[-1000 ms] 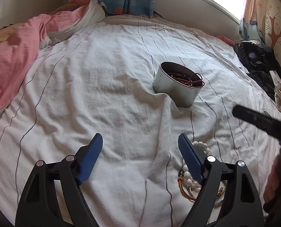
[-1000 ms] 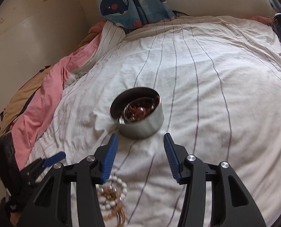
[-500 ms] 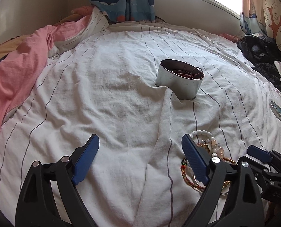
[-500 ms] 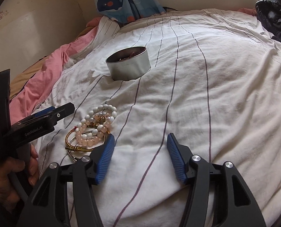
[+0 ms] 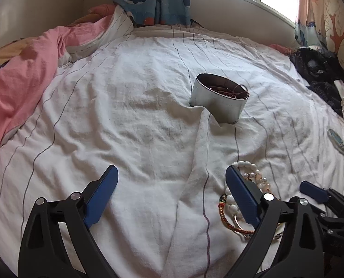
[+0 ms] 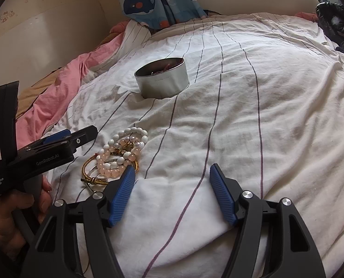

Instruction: Organize jewelry

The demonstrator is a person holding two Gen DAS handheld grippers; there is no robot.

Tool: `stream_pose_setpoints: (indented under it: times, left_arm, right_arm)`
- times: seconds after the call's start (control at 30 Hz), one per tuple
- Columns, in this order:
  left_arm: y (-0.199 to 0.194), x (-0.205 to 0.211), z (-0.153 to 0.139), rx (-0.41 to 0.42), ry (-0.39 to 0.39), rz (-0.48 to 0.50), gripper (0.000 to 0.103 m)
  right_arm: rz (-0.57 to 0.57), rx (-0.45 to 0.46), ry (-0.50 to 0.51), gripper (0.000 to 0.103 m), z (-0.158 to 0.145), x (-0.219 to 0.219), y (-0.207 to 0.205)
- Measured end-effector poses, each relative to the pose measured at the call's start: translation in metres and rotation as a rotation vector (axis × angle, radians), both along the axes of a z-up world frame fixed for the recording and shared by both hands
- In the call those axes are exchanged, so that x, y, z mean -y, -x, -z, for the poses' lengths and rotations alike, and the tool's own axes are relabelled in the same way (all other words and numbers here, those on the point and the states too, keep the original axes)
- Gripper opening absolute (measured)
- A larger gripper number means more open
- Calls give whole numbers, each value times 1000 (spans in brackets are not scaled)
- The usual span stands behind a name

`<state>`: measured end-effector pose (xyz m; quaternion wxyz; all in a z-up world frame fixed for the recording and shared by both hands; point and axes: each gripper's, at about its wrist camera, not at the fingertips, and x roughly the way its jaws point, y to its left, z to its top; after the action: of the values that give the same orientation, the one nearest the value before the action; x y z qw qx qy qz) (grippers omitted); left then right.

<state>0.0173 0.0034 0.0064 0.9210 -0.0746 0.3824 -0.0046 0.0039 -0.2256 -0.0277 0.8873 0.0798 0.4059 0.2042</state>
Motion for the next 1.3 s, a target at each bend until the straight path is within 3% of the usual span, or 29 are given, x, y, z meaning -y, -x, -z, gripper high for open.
stream_pose_setpoints:
  times: [0.1, 0.2, 0.3, 0.5, 0.6, 0.77, 0.97, 1.0, 1.03, 1.07, 1.2, 1.3]
  left_arm:
    - [4, -15, -8, 22, 99, 7, 90]
    - [5, -19, -12, 36, 119, 20, 90]
    - [5, -6, -11, 29, 75, 73, 90]
    - [13, 31, -5, 10, -103, 181, 90]
    - [19, 26, -2, -9, -144, 134, 90]
    - [21, -4, -7, -4, -92, 9, 90]
    - [21, -22, -14, 23, -42, -52, 90]
    - [21, -24, -15, 27, -35, -58, 90]
    - [21, -26, -16, 30, -30, -63, 90]
    - [22, -26, -17, 34, -27, -66, 90]
    - [23, -17, -20, 43, -40, -18, 90]
    - [26, 6, -21, 56, -54, 100, 90]
  right_arm:
    - [9, 12, -19, 65, -2, 3, 2]
    - [12, 14, -34, 65, -2, 5, 1]
    - [12, 12, -43, 65, -1, 7, 0]
    - [12, 12, -46, 65, -1, 7, 0]
    - [14, 11, -43, 65, -2, 7, -1]
    - [-48, 49, -7, 65, -22, -15, -11]
    - [-203, -53, 114, 37, -12, -65, -43]
    - [-216, -65, 141, 22, -7, -71, -45]
    - [-218, -71, 143, 19, -3, -71, -45]
    - [-206, -65, 126, 8, -4, -68, -44]
    - [-91, -45, -9, 8, -10, -27, -37]
    - [12, -42, -63, 8, -10, 8, -27]
